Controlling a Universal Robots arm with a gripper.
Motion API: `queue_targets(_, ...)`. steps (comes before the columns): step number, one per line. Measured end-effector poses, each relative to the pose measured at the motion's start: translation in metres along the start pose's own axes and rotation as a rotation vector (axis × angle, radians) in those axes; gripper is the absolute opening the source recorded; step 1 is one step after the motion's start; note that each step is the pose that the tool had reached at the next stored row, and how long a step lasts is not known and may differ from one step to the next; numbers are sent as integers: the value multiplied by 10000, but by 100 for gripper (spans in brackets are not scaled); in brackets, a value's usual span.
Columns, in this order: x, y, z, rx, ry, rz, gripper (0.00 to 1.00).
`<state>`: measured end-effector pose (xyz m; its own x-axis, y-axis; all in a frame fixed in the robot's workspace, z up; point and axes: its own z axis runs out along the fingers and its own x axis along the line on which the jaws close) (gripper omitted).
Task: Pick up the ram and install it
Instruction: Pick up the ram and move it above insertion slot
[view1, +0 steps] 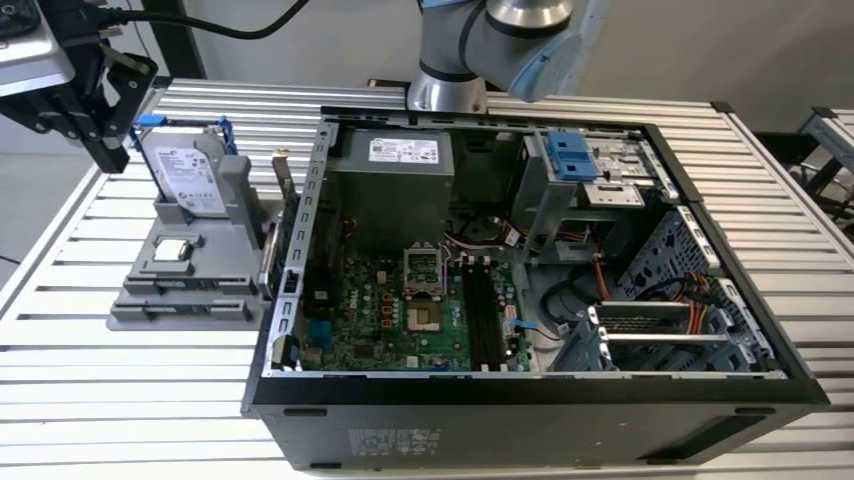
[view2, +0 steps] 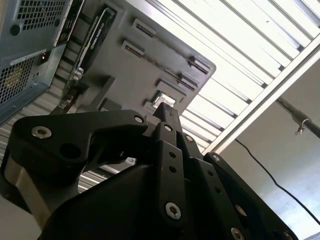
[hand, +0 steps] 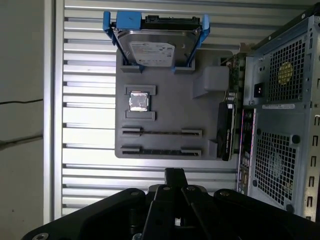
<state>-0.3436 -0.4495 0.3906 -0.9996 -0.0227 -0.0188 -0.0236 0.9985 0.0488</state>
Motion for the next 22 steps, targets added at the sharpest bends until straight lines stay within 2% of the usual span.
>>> queue_targets(12, 0, 0, 0, -16, 52, -1051, 0)
queue_targets(22, 0, 0, 0, -38, 108, -2209, 0)
